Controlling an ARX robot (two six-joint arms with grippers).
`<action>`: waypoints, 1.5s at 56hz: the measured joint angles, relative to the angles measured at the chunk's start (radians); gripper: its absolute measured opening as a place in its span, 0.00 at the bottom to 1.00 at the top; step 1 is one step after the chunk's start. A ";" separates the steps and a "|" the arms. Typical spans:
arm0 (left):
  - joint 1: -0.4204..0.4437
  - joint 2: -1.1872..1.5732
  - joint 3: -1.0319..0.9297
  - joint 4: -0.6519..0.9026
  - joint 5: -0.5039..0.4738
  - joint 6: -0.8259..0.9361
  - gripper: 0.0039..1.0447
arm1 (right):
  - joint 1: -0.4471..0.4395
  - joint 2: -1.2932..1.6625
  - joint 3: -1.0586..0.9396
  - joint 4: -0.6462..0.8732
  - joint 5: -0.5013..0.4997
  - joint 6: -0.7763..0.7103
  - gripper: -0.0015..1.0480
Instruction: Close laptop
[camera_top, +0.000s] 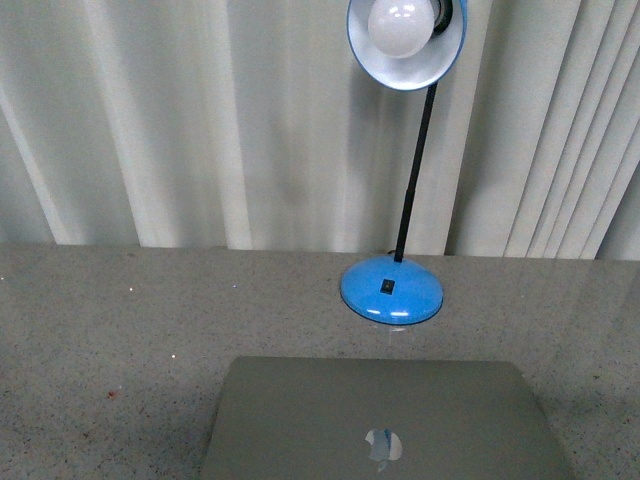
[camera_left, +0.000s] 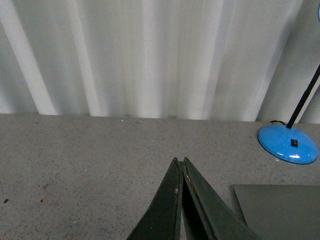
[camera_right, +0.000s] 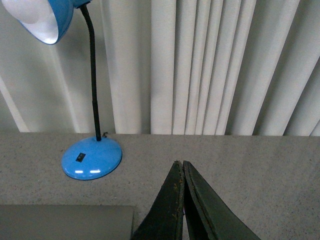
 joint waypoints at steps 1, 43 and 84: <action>0.000 -0.010 -0.005 -0.006 0.000 0.000 0.03 | 0.000 -0.012 -0.006 -0.006 0.000 0.000 0.03; 0.000 -0.347 -0.072 -0.240 -0.002 -0.003 0.03 | 0.000 -0.447 -0.129 -0.302 0.000 0.003 0.03; 0.000 -0.628 -0.072 -0.526 -0.002 -0.004 0.03 | 0.000 -0.837 -0.129 -0.719 -0.001 0.003 0.03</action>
